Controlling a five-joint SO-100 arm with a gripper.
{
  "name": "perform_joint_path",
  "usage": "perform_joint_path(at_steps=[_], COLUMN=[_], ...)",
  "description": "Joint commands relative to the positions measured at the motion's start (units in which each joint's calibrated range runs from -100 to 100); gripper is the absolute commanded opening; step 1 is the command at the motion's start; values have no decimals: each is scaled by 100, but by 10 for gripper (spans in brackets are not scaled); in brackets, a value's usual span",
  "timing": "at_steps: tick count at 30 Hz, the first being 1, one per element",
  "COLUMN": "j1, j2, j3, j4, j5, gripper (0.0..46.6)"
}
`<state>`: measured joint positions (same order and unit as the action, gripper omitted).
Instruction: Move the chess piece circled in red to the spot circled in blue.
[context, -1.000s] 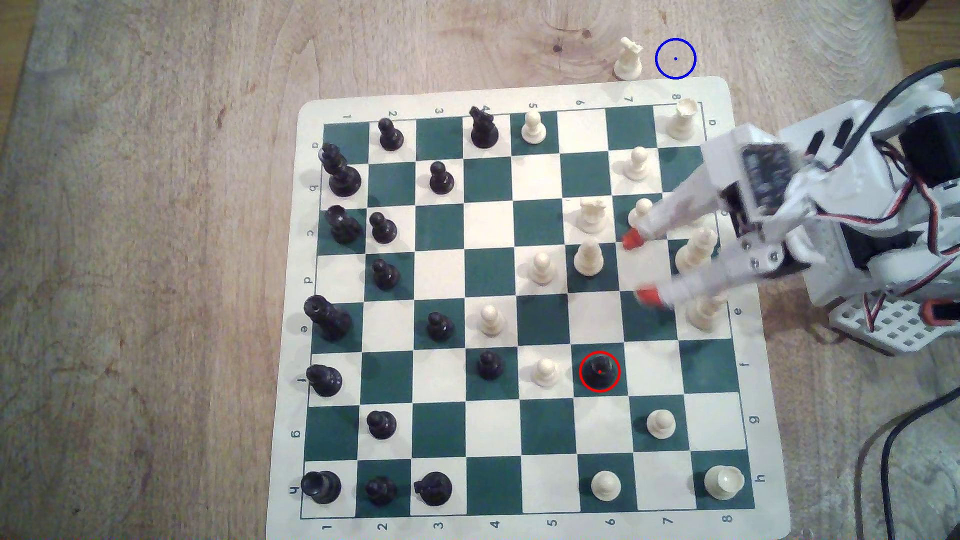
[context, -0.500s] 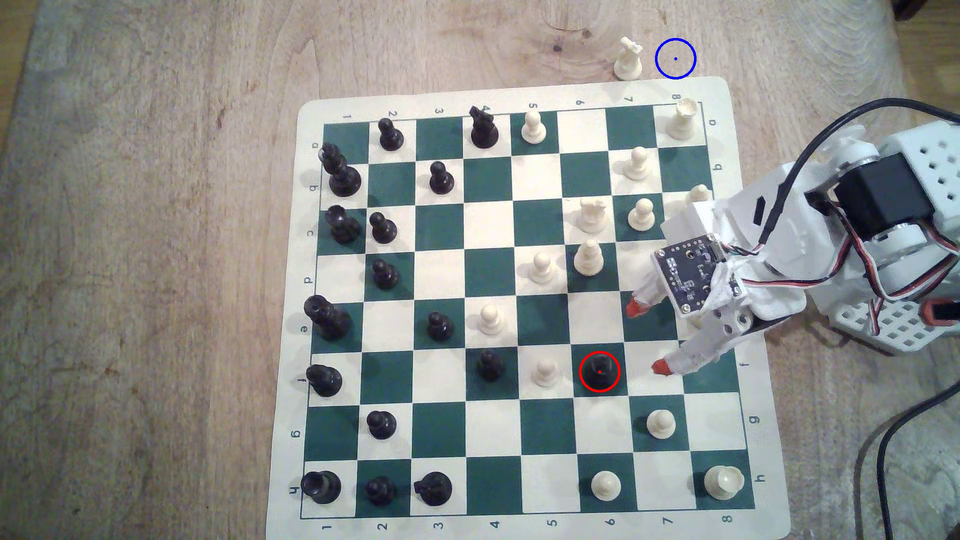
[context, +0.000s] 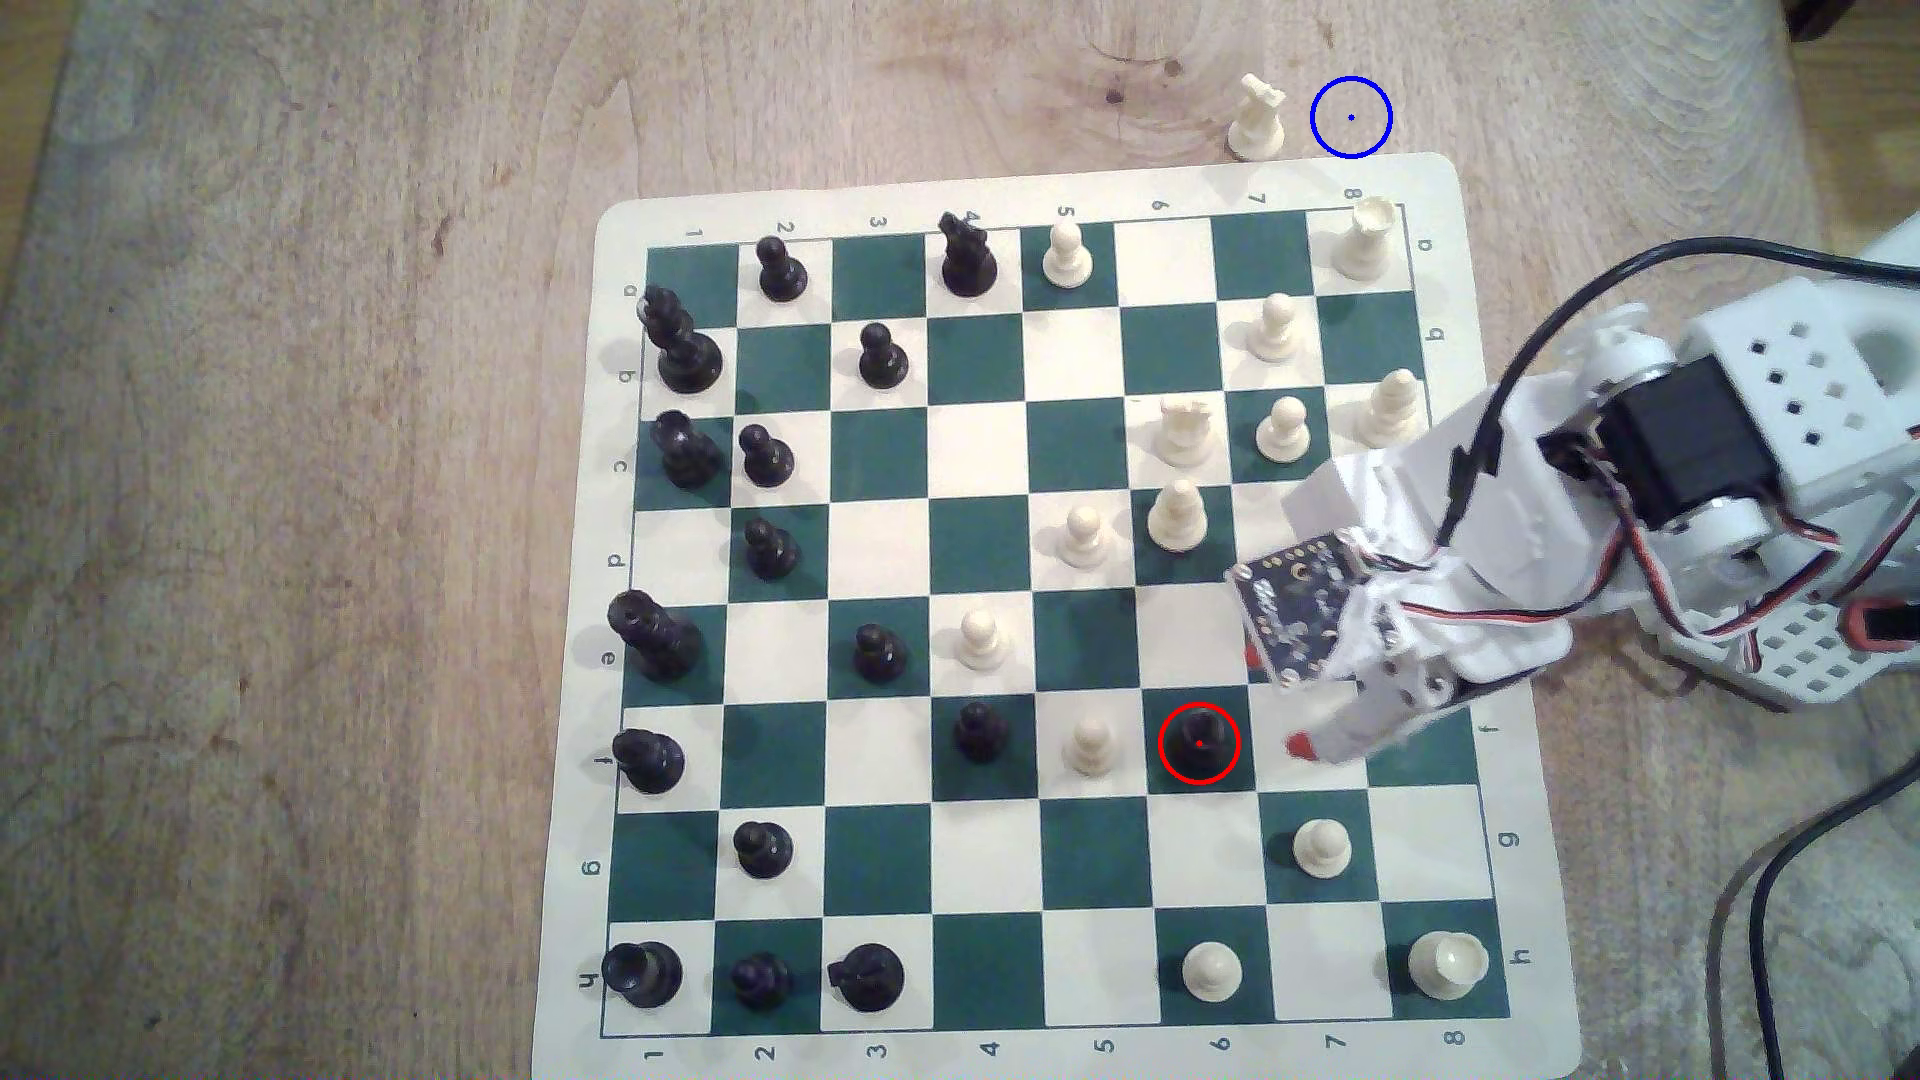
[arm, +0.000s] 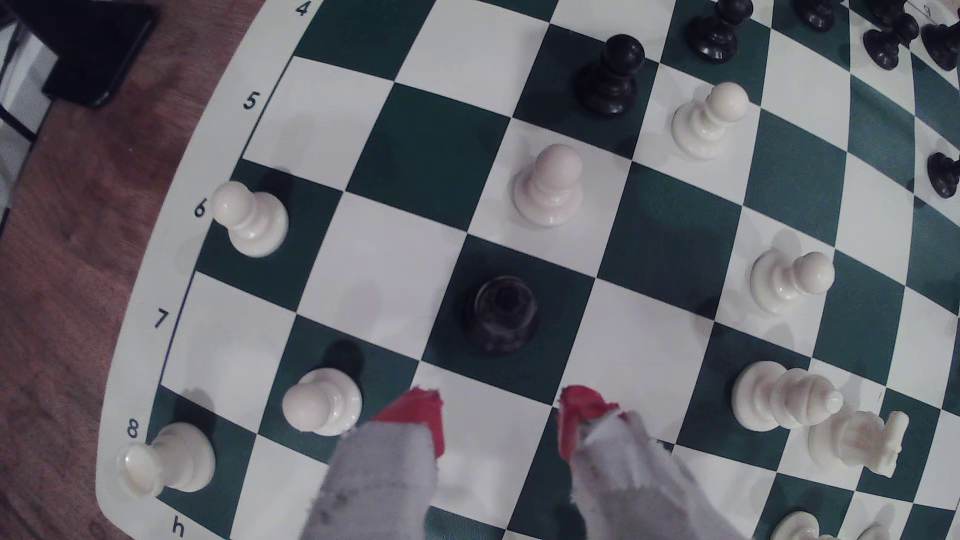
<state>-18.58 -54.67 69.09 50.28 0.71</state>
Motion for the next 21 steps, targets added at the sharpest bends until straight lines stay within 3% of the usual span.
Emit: perform_joint_path(at_steps=[1, 8, 21], j1=[-7, -15, 142], j2=[408, 934, 1494], j3=[-73, -218, -490], j4=[-343, -564, -1326], j5=[34, 5, -34], gripper=[90, 136, 143])
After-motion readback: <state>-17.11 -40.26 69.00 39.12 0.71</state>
